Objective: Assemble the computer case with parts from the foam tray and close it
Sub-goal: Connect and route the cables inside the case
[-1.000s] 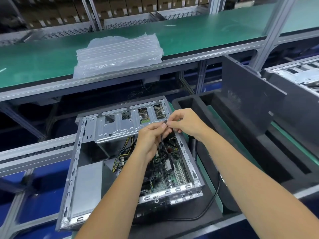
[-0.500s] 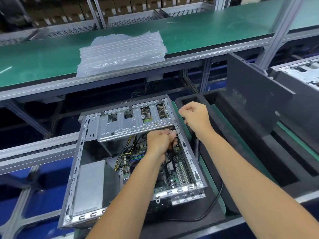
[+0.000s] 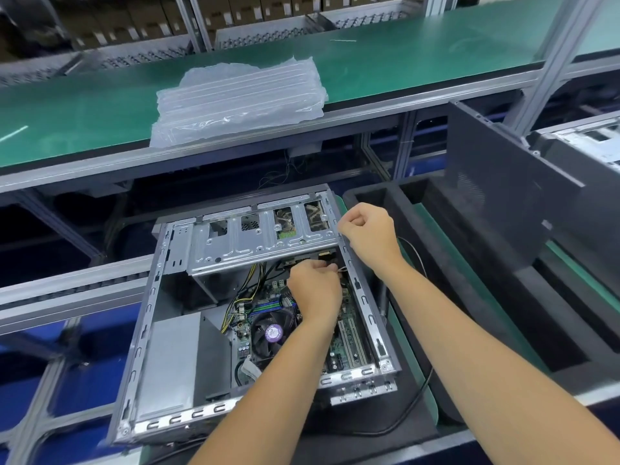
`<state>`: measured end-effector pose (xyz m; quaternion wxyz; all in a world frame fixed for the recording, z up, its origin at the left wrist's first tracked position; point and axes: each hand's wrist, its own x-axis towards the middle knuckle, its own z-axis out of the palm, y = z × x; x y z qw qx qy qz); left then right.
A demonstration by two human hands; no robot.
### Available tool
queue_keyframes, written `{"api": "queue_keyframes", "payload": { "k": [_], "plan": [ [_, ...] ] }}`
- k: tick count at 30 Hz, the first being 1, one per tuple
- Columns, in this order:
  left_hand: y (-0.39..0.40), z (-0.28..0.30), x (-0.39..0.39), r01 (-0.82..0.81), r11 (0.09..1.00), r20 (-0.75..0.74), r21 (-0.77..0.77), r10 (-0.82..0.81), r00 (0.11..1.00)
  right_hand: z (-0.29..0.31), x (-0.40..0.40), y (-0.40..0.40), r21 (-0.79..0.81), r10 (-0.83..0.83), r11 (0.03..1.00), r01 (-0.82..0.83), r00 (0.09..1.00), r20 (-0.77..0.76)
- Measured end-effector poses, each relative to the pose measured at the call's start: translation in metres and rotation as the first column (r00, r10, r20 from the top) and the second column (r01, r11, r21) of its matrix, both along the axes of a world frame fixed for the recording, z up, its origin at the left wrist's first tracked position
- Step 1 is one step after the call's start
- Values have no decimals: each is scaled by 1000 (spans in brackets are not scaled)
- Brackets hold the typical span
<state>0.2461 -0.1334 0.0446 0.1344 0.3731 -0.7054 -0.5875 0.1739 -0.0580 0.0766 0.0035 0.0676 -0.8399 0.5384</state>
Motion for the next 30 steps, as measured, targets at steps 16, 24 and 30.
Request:
{"api": "queue_keyframes", "payload": {
  "k": [16,24,30],
  "plan": [
    [3,4,5,22,918,15,-396,-18,1000,-2,-5,7,342,434,849,-403,901,-16],
    [2,2,5,-34,972,-2,-234,34,999,9,-4,0,661,551,604,-446,832,58],
    [3,4,5,-67,984,-17,-164,65,998,0,4,-6,738,503,606,-297,862,-66]
  ]
}}
